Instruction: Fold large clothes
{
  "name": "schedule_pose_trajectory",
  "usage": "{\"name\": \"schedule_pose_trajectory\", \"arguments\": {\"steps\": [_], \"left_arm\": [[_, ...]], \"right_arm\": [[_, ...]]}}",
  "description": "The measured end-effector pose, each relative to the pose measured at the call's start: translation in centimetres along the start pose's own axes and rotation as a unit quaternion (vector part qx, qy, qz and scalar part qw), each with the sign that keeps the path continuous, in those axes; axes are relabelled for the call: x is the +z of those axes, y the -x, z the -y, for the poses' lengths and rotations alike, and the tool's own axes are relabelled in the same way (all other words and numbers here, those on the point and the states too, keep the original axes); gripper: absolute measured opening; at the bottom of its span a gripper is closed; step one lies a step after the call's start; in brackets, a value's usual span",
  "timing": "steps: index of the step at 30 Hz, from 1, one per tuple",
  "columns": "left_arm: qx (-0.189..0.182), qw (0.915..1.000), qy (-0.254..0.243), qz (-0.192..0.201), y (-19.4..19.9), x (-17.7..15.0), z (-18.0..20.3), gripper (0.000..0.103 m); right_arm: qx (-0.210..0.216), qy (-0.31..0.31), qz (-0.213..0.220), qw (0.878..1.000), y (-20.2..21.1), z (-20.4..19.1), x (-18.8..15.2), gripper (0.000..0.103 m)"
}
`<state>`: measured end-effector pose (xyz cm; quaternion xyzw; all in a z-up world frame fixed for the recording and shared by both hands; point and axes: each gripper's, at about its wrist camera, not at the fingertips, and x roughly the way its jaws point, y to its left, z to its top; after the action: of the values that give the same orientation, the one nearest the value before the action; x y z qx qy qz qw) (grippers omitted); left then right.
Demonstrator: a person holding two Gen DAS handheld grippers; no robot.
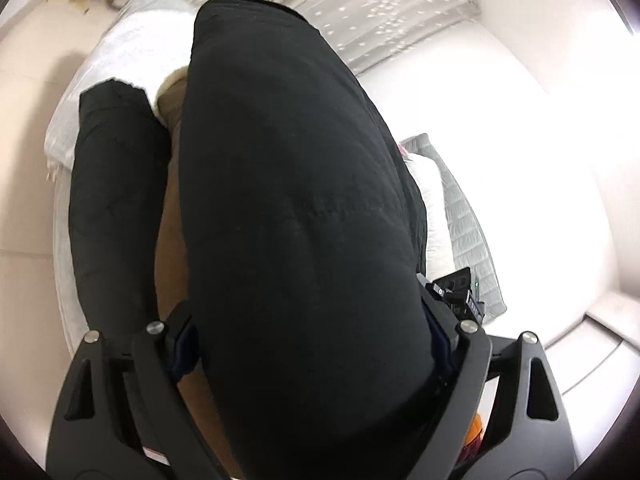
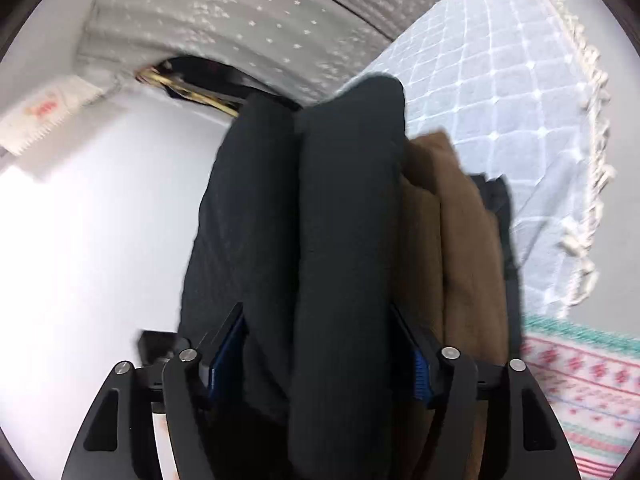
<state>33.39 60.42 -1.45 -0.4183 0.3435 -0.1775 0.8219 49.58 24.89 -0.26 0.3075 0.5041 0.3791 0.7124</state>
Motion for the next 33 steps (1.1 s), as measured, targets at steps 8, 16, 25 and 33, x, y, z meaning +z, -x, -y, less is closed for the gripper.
{"name": "schedule_pose_trajectory", "arguments": {"steps": [8, 16, 25, 33], "left_arm": [[0.116, 0.9932, -0.011, 0.001, 2.7, -1.3, 4.3, 0.088], [0.242, 0.9651, -0.094, 0.037, 7.7, -6.3, 11.4, 0.102], [0.354, 0.9289, -0.102, 0.037, 10.2, -13.3, 14.8, 0.102], [0.446, 0.8853, -0.129, 0.025, 8.4, -22.2, 17.9, 0.102]], "right_arm": [[-0.055, 0.052, 0.036, 0.996, 5.8, -4.4, -2.0, 0.072], [-0.102, 0.08, 0.072, 0.989, 14.4, -5.0, -9.9, 0.073], [-0.218, 0.184, 0.067, 0.956, 16.5, -8.3, -17.5, 0.077], [-0.311, 0.257, 0.081, 0.912, 15.7, -9.7, -25.7, 0.085]]}}
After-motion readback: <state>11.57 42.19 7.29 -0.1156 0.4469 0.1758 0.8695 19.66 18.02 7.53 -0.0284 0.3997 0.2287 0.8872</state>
